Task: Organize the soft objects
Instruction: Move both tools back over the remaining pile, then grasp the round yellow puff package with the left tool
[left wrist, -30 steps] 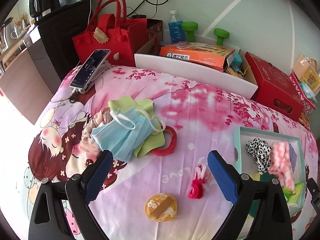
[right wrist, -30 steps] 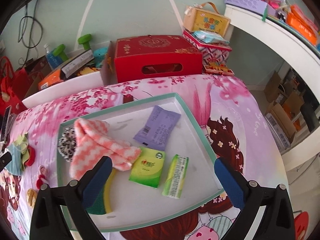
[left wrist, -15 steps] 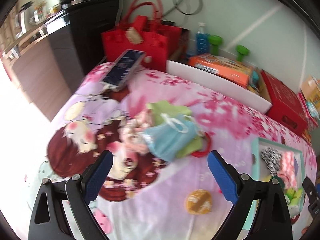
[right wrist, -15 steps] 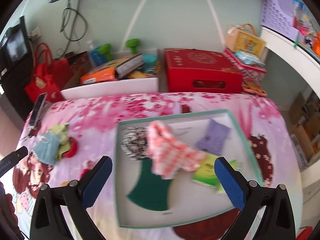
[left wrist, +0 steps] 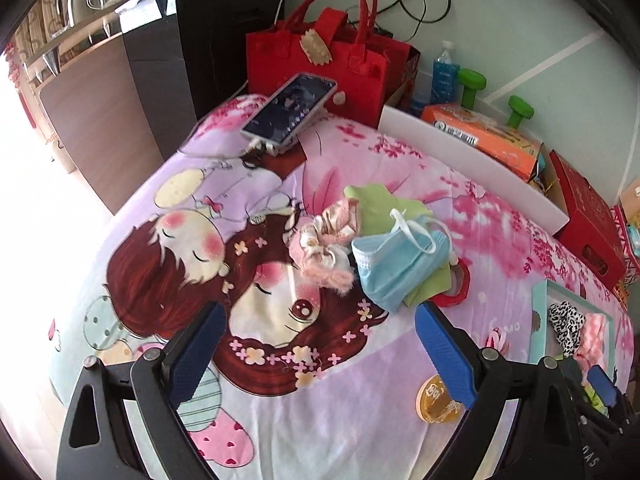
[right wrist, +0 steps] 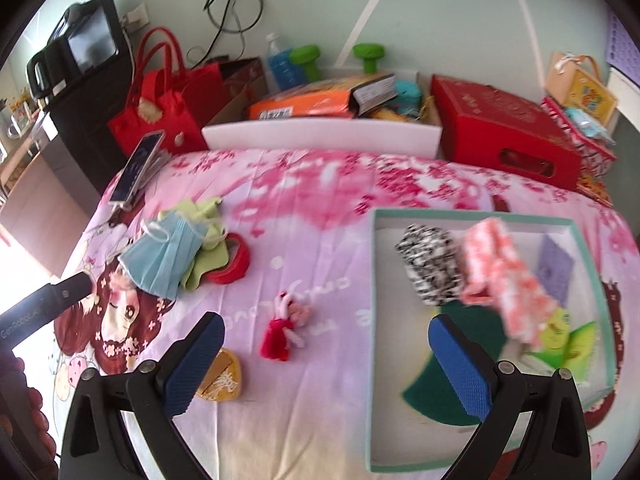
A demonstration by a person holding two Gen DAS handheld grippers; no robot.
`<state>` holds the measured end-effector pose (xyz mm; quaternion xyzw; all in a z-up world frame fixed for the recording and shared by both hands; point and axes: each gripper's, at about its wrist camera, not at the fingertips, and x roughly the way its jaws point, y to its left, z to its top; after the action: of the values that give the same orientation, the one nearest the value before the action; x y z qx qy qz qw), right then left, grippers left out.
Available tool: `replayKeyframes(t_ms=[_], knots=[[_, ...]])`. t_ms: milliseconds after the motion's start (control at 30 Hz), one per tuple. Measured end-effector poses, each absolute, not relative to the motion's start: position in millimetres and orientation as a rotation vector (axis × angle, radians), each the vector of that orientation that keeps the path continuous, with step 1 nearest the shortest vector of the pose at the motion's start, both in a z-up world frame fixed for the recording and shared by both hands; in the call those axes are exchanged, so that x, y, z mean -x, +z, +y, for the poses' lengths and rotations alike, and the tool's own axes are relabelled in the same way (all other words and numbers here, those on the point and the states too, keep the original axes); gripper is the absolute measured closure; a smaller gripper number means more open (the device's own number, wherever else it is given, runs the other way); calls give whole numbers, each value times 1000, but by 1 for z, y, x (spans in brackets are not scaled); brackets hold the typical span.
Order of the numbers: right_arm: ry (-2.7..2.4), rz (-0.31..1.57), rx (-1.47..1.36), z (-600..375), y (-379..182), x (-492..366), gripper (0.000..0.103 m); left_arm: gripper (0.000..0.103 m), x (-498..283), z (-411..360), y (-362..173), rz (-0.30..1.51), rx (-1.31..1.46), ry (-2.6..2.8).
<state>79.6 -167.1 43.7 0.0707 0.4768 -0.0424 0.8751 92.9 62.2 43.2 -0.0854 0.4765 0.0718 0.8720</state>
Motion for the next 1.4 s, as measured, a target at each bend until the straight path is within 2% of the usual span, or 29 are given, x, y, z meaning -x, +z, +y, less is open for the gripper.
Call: replayKeyframes(t_ms=[300,1400], knots=[[-135,1057,-176,-176,22,-83,0,7,-105,37,-8,1174,227,56],[-237,1084,-234,-211,18,-49,0,7,-79,-44,-24,1243,38,-82]])
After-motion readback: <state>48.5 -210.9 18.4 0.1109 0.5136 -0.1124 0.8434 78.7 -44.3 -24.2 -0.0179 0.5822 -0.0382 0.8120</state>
